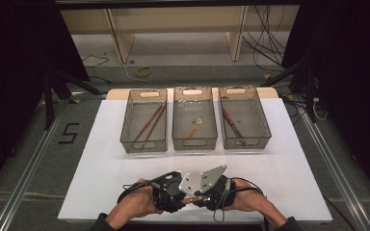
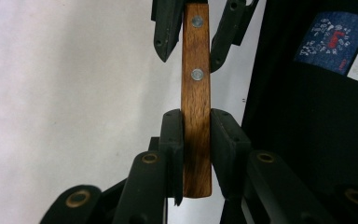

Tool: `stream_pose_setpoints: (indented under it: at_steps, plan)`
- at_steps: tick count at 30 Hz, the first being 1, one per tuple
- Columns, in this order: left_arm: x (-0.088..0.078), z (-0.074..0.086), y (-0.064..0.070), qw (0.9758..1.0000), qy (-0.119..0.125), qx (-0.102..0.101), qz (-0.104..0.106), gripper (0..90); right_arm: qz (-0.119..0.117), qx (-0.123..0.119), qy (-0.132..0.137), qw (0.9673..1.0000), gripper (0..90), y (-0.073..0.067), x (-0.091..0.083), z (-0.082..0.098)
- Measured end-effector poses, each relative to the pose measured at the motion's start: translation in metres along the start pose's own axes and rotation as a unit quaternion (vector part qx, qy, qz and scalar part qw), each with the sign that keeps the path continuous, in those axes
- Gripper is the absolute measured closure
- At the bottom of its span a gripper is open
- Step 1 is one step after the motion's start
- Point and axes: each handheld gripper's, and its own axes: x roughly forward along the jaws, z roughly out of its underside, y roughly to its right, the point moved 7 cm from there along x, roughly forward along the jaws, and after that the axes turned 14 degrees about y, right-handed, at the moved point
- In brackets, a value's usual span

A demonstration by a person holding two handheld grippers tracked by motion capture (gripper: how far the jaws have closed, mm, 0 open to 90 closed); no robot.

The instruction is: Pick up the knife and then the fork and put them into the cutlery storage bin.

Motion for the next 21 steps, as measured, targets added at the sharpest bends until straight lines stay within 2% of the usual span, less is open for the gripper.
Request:
stream_pose_setpoints:
  at_steps: [6,8,11,14,15,18,21]
  plan:
    - [-0.001,0.000,-0.002,0.9999,0.010,0.004,0.004,72.8,-0.007,-0.023,-0.011,0.9997,75.3,-0.004,0.002,0.002]
    - [-0.003,-0.001,-0.006,0.9998,0.022,-0.003,-0.003,71.9,-0.002,-0.024,-0.020,0.9995,76.7,-0.005,0.004,0.003]
    - [-0.006,-0.001,-0.008,0.9994,0.031,-0.015,0.004,71.8,-0.002,-0.024,-0.022,0.9995,77.6,-0.007,0.007,0.004]
    - [-0.004,0.000,-0.008,0.9993,0.031,-0.017,0.008,71.6,-0.003,-0.029,-0.028,0.9992,77.8,-0.008,0.007,0.004]
    - [-0.004,0.000,-0.009,0.9993,0.031,-0.019,0.002,70.8,-0.003,-0.030,-0.030,0.9991,77.8,-0.008,0.007,0.004]
    - [-0.007,-0.001,-0.014,0.9986,0.040,-0.029,-0.016,58.4,0.004,-0.028,-0.027,0.9992,77.8,-0.006,0.006,0.004]
    - [-0.014,-0.001,-0.021,0.9963,0.061,-0.050,-0.033,46.9,0.014,-0.019,-0.025,0.9994,77.8,-0.003,0.003,0.003]
